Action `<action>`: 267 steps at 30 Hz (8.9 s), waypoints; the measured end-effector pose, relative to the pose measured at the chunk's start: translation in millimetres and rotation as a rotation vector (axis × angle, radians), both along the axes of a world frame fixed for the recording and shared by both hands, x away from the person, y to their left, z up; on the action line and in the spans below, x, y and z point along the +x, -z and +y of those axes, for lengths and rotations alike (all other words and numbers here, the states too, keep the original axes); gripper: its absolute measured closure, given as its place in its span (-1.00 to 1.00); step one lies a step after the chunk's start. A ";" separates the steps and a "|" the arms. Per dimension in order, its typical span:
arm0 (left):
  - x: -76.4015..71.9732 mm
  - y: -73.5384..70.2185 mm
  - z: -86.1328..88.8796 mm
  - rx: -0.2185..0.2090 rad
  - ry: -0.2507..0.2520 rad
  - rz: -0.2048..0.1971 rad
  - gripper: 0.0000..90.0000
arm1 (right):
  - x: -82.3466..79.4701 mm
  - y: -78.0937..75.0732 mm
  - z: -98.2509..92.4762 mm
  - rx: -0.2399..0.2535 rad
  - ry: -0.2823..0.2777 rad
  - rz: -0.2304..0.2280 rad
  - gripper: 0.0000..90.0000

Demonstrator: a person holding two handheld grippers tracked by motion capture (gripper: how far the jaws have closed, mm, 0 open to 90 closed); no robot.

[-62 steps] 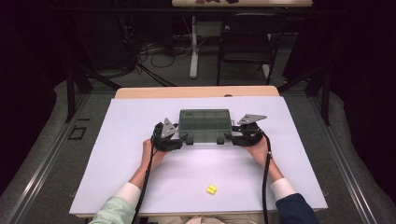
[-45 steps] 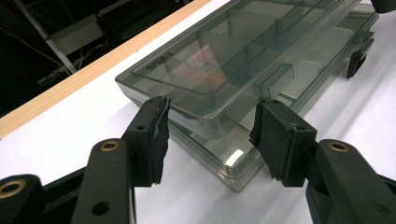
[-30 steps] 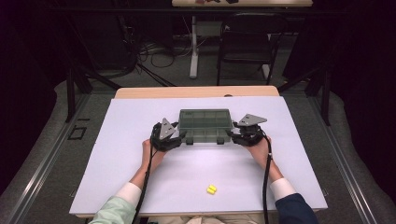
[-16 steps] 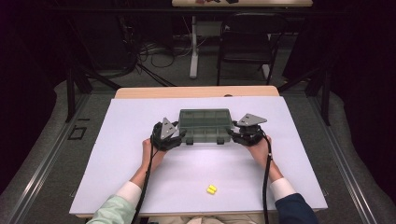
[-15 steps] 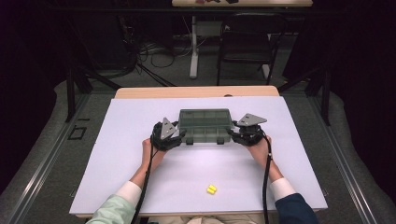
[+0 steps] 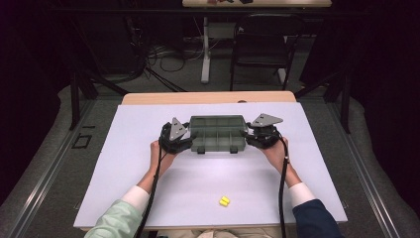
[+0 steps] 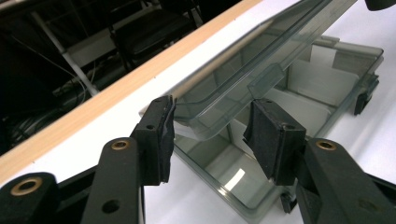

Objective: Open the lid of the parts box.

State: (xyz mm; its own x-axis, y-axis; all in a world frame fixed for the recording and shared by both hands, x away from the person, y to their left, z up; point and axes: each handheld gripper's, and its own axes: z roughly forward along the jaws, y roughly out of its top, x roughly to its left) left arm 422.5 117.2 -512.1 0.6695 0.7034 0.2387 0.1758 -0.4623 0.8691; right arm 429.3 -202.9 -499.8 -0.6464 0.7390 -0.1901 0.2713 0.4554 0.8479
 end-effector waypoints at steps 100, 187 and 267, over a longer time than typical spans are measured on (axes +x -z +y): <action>59.4 -30.9 2.7 -0.026 0.048 0.051 0.44 | 53.7 -25.9 9.8 0.072 0.165 0.093 0.56; 110.4 -2.8 -5.8 -0.115 -0.099 0.209 0.40 | 91.6 10.2 13.7 0.140 0.313 0.177 0.74; 114.5 11.7 -0.8 -0.089 -0.168 0.290 -0.52 | 89.2 14.0 10.9 0.131 0.261 0.205 0.03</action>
State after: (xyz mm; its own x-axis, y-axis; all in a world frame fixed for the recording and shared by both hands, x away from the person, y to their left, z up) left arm 537.0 116.4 -523.7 0.5734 0.8192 -0.0116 0.4885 -0.3305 0.8075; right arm 518.5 -192.1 -513.8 -0.4479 0.8935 0.0314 0.5347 0.2395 0.8104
